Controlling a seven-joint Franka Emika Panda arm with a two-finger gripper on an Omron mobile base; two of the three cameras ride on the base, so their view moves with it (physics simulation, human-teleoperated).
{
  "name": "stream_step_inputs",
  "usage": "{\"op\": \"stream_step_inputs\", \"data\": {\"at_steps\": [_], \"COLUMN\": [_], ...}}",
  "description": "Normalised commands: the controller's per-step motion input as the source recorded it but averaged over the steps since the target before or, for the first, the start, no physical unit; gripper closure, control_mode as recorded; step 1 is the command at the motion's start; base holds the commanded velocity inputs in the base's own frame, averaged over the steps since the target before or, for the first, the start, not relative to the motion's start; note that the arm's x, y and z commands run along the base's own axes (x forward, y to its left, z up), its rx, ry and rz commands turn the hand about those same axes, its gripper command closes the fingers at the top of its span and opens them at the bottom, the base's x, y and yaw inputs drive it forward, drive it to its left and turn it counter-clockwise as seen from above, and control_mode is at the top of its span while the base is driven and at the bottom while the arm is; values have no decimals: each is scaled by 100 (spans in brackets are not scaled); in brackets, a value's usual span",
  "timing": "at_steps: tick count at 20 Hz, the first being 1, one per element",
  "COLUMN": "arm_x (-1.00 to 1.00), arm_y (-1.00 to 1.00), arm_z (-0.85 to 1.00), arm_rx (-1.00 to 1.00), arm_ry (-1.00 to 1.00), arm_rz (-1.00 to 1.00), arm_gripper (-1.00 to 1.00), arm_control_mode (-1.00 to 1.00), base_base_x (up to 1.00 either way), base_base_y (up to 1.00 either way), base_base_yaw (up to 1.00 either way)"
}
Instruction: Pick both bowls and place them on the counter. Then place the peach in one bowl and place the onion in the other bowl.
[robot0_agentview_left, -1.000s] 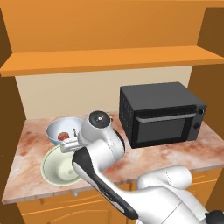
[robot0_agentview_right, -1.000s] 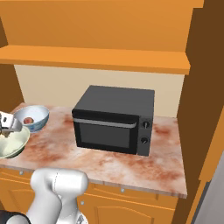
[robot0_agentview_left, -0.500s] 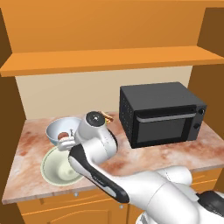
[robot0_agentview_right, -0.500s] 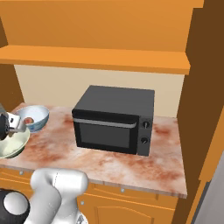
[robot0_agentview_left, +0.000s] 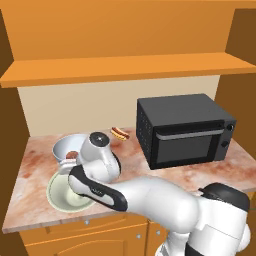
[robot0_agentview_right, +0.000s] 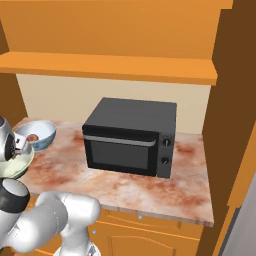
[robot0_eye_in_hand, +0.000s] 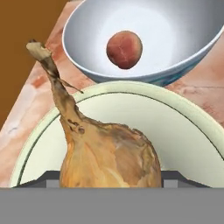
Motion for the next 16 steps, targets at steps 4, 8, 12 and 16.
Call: {"op": "stream_step_inputs", "data": {"at_steps": [4,8,12,16], "arm_x": [-3,-3,1,8], "arm_y": [27,15,3,4], "arm_z": [-24,-28,-49,-45], "arm_rx": [0,-7,-11,-7], "arm_ry": [19,15,3,2], "arm_rz": [0,0,0,0], "arm_gripper": [100,100,100,100], "arm_control_mode": [-100,-100,-100,-100], "base_base_x": [0,0,0,0], "base_base_y": [0,0,0,0], "base_base_yaw": [0,0,0,0]}}
